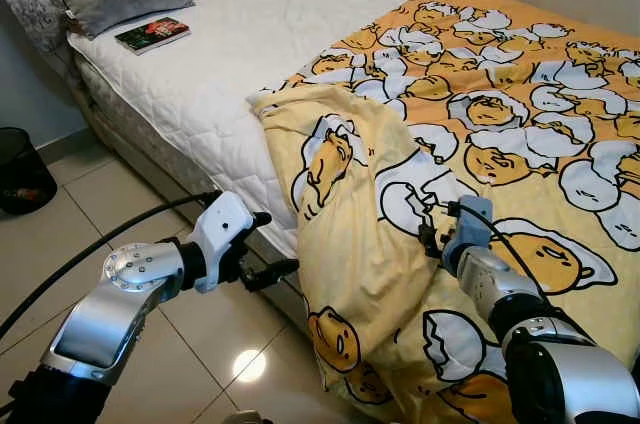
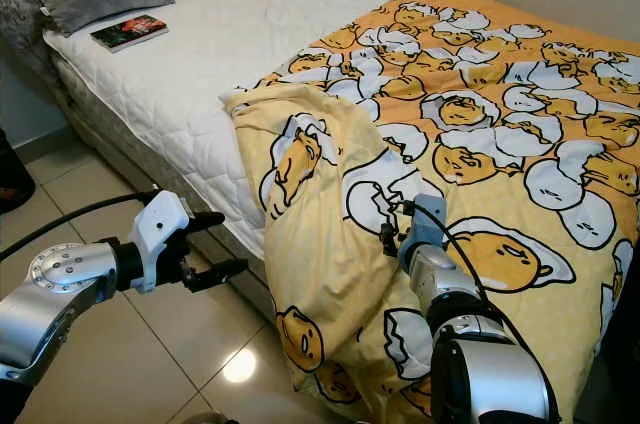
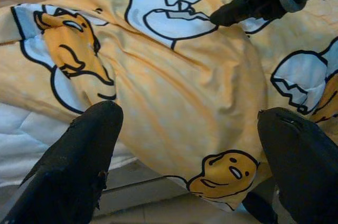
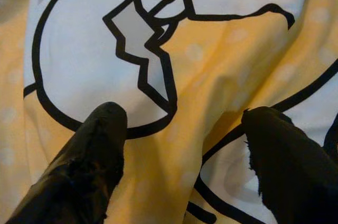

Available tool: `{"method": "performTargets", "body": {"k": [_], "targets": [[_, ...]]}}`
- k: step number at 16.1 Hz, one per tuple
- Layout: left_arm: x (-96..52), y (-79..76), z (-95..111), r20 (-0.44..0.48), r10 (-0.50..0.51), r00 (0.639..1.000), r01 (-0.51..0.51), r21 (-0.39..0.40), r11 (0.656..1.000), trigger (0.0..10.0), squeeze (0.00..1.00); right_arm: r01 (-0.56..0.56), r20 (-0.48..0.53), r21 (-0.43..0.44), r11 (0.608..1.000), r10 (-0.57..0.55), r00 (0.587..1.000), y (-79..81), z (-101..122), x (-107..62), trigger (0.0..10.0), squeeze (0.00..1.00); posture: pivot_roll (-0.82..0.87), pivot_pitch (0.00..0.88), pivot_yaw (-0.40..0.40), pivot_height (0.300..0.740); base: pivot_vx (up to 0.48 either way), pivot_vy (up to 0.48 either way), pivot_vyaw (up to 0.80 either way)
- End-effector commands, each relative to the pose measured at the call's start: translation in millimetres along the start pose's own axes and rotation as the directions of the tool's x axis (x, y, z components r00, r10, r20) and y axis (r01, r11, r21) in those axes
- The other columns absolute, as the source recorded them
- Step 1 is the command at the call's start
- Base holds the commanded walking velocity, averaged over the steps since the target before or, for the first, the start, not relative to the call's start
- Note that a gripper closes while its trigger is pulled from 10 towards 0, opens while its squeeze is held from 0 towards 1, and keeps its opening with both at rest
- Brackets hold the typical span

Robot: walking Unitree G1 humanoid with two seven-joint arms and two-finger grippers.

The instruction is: Clean up the room

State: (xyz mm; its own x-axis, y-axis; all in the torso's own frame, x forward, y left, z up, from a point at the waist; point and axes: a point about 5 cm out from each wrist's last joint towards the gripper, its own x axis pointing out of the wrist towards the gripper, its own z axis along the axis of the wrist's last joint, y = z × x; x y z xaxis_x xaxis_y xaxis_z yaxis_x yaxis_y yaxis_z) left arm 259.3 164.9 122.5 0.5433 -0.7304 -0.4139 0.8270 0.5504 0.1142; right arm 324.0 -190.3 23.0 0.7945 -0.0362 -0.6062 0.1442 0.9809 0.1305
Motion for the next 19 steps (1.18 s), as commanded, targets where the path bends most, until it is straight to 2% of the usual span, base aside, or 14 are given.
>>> {"method": "performTargets", "body": {"k": [1,8,12,15,19], "targets": [[-0.1,-3.8,1,-0.005,-0.021,1.0,0.021,0.008,1.0,10.0,0.42,0.011,0.003,-0.001,1.0,-0.011,1.0,-1.3,0,0.3,0.0,0.0,0.05,0.0,-0.004,0.74,0.0,0.0,0.0],[-4.5,-9.8,-2,-0.021,-0.041,0.999,0.041,0.0,0.999,10.0,0.42,0.036,-0.046,0.004,0.999,-0.036,0.998,-2.6,-16,-0.2,0.0,0.0,0.06,0.0,-0.008,0.74,0.0,0.0,0.0],[-6.0,-11.6,-2,-0.025,-0.047,0.999,0.047,-0.003,0.999,10.0,0.42,0.022,-0.065,0.052,0.998,-0.019,0.998,-0.5,-22,-0.4,0.0,0.0,0.07,0.0,-0.014,0.74,0.0,0.0,0.0],[-7.0,-11.2,-3,-0.027,-0.041,0.999,0.041,-0.006,0.999,10.0,0.42,0.019,-0.06,0.064,0.998,-0.015,0.998,-0.4,-21,-0.3,0.0,0.0,0.06,0.0,-0.015,0.74,0.0,0.0,0.0],[-4.1,-8.5,-2,-0.021,-0.031,0.999,0.031,-0.008,0.999,10.0,0.42,-0.008,-0.031,0.038,0.999,0.009,0.999,-0.7,-12,0.1,0.0,0.0,0.05,0.0,-0.017,0.74,0.0,0.0,0.0]]}}
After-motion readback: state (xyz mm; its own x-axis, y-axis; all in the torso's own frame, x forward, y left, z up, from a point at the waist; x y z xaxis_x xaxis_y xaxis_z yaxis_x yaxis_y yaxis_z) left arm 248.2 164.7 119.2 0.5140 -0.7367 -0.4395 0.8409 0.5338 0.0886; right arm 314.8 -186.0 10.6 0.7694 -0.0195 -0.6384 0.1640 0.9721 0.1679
